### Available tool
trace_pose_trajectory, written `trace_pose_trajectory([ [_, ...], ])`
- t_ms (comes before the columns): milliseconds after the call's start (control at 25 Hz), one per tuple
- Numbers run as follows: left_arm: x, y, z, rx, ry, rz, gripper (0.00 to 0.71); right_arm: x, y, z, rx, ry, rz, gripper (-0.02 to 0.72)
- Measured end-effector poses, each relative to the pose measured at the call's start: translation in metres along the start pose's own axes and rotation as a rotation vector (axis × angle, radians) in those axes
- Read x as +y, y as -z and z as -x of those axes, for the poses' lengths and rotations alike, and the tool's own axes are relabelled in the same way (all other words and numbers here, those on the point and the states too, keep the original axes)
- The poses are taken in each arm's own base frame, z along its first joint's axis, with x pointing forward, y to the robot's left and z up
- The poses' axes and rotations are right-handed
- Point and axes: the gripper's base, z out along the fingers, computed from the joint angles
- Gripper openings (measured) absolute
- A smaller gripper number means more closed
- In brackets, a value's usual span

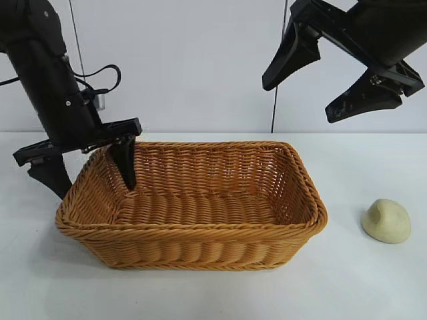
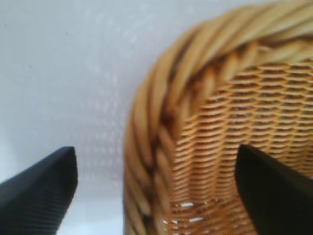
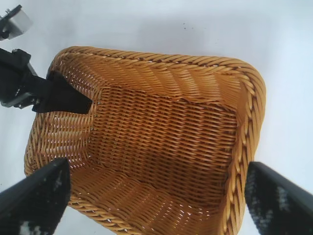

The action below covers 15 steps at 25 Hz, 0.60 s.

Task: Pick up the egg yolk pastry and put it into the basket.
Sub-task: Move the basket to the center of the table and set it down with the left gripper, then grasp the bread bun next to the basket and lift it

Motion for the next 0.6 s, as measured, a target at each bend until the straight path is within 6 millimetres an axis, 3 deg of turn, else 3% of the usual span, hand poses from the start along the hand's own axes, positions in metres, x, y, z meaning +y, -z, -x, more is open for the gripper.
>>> trace_pose_trajectory([
  [320, -0.013, 0.072, 0.009, -0.101, -0.107, 0.09, 0.64, 0.0, 0.0, 0.0, 0.0, 0.0, 0.0, 0.691],
  [440, -0.013, 0.086, 0.014, -0.147, -0.125, 0.137, 0.64, 0.0, 0.0, 0.0, 0.0, 0.0, 0.0, 0.691],
  [600, 0.004, 0.095, 0.02, -0.173, -0.102, 0.176, 0.64, 0.0, 0.0, 0.0, 0.0, 0.0, 0.0, 0.691],
])
